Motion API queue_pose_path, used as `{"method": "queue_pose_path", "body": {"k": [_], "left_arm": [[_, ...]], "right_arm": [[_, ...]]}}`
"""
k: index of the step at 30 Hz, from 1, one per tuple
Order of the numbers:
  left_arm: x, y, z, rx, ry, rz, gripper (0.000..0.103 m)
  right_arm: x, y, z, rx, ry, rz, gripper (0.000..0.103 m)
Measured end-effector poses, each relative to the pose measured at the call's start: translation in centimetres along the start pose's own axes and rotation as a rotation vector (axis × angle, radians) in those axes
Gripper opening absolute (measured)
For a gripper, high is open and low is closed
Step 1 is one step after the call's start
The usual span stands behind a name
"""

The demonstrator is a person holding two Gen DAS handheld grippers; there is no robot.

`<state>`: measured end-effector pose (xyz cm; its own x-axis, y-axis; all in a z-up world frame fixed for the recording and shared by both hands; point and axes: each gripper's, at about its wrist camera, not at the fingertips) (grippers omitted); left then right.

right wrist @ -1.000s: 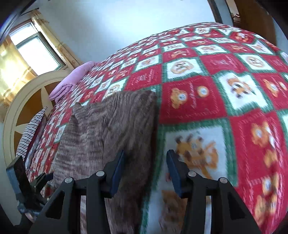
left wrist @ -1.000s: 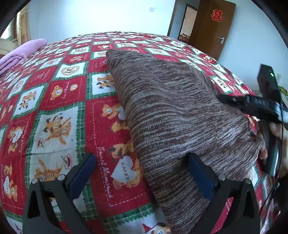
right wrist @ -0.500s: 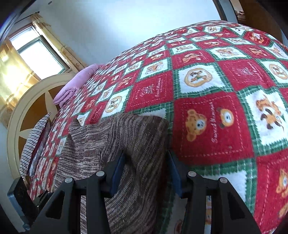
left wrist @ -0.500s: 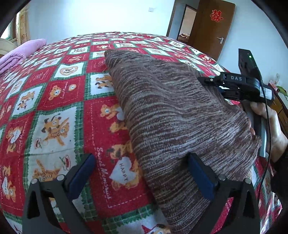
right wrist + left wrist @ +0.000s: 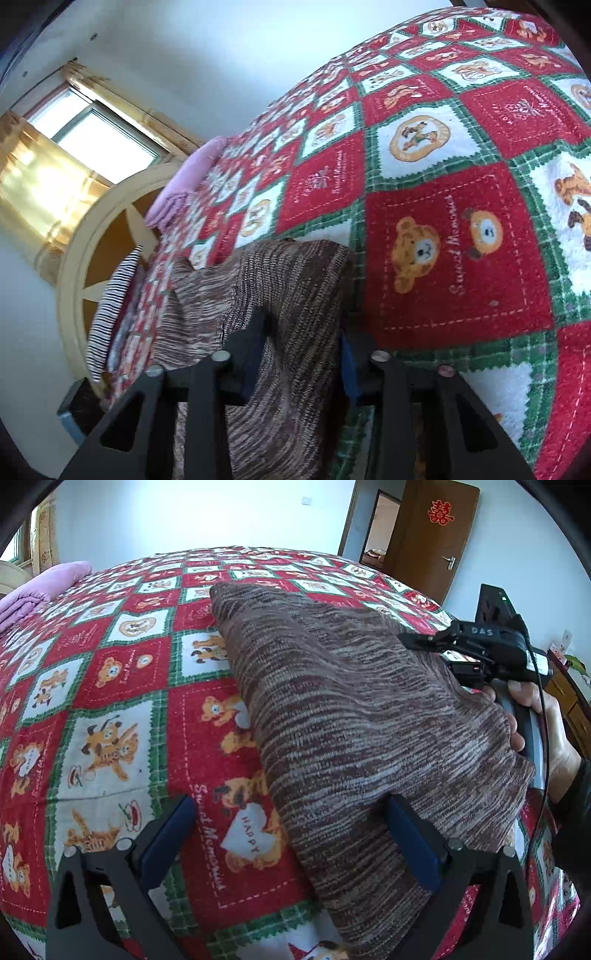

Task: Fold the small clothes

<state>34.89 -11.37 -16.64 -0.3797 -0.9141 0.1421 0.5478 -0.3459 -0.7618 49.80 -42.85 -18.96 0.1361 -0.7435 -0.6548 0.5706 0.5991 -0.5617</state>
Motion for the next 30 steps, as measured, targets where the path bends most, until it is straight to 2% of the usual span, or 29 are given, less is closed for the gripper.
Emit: {"method": "queue_pose_path", "body": {"k": [1,4,10,13,14,17,19,21,24,30], "left_arm": [[0.0,0.0,0.0,0.000,0.000,-0.001,0.103],[0.1,0.0,0.0,0.001,0.004,0.002,0.103],[0.2,0.0,0.0,0.000,0.011,0.003,0.103],[0.4,-0.1,0.1,0.000,0.019,-0.006,0.098],[0.5,-0.2,0.1,0.001,0.024,-0.015,0.090],[1.2,-0.6,0.3,0.003,0.057,-0.077,0.055],[1.9,-0.8,0.4,0.008,0.082,-0.048,0.048],[2.1,-1.2,0.4,0.018,0.096,-0.029,0.032],[1.9,-2.0,0.6,0.013,0.094,-0.020,0.026],[2.0,-4.1,0.6,0.023,0.102,-0.012,0.022]], "right_arm": [[-0.2,0.0,-0.1,0.000,-0.010,-0.001,0.019],[-0.9,0.5,-0.5,-0.010,-0.049,-0.011,0.019],[-0.9,1.3,-0.4,-0.020,-0.045,-0.023,0.019],[-0.9,1.7,-0.4,-0.024,-0.039,-0.028,0.019],[-1.1,1.7,-0.4,-0.023,-0.042,-0.038,0.019],[-1.2,1.2,-0.4,-0.015,-0.009,-0.040,0.017],[-1.6,0.9,-0.5,-0.001,-0.004,-0.040,0.016],[-2.3,0.3,-0.7,0.021,-0.008,-0.032,0.016],[-3.5,-0.9,-1.1,0.059,-0.019,-0.022,0.015],[-6.0,-2.9,-2.0,0.104,-0.033,-0.002,0.013]]}}
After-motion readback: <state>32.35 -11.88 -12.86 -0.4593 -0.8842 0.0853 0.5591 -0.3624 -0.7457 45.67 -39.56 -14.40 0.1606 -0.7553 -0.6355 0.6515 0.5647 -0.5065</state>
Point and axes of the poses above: each gripper's, at about its wrist camera, not at the fingertips, and y roughly the way its jaws point, x to its right, z to its top, and after that the axes turned 4 degrees about y, right-handed
